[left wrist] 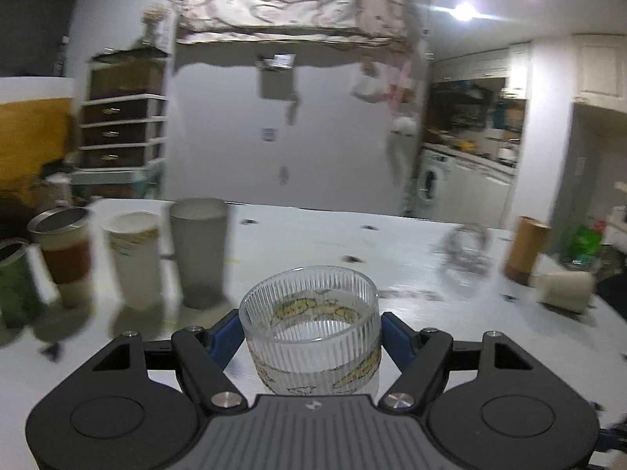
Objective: Flip cup upright
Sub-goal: 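Carry the glass with the left gripper to the cup row and set it upright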
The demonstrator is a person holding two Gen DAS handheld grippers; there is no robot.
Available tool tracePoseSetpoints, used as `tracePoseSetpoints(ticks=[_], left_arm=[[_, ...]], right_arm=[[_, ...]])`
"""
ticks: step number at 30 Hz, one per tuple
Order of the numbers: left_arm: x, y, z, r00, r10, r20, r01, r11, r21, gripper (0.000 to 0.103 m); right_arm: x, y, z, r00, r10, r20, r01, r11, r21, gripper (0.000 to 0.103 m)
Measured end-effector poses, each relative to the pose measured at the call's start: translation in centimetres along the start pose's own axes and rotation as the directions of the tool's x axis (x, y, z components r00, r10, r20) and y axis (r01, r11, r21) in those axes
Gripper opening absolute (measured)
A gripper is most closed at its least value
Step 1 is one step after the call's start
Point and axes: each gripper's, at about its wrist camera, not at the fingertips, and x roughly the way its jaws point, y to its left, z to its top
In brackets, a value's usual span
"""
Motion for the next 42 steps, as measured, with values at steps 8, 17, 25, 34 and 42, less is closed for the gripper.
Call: tracePoseSetpoints(ticks=[8,17,25,34,42], left_arm=[[0.9,7.0,1.7,0.967,0.256,0.016,-0.256,0.967,-0.008,0.075],[0.7,13.7,3.4,0.902,0.431,0.020,-0.430,0.902,-0.040,0.075],[1.0,17.1,4.0,0.872,0.490,0.015,-0.488,0.870,-0.076,0.075],[1.9,16.6,2.2,0.832,0.551,0.059,-0.553,0.833,0.011,0.075],[0.3,16.5,3.0,0.833,0.545,0.091,-0.545,0.838,-0.036,0.083]], right_arm=[[0.3,0.1,0.2,1.000,-0.003,-0.009,0.003,1.000,-0.001,0.046],[1.0,0.4,0.3,1.000,-0.003,-0.022,0.003,1.000,-0.008,0.046],[1.1,0.7,0.4,1.000,-0.009,-0.024,0.008,1.000,-0.020,0.046],[1.3,0.5,0.4,1.000,-0.004,-0.031,0.004,1.000,-0.010,0.046],[1.5,0.2,1.0,1.000,-0.005,-0.009,0.005,1.000,-0.001,0.047]])
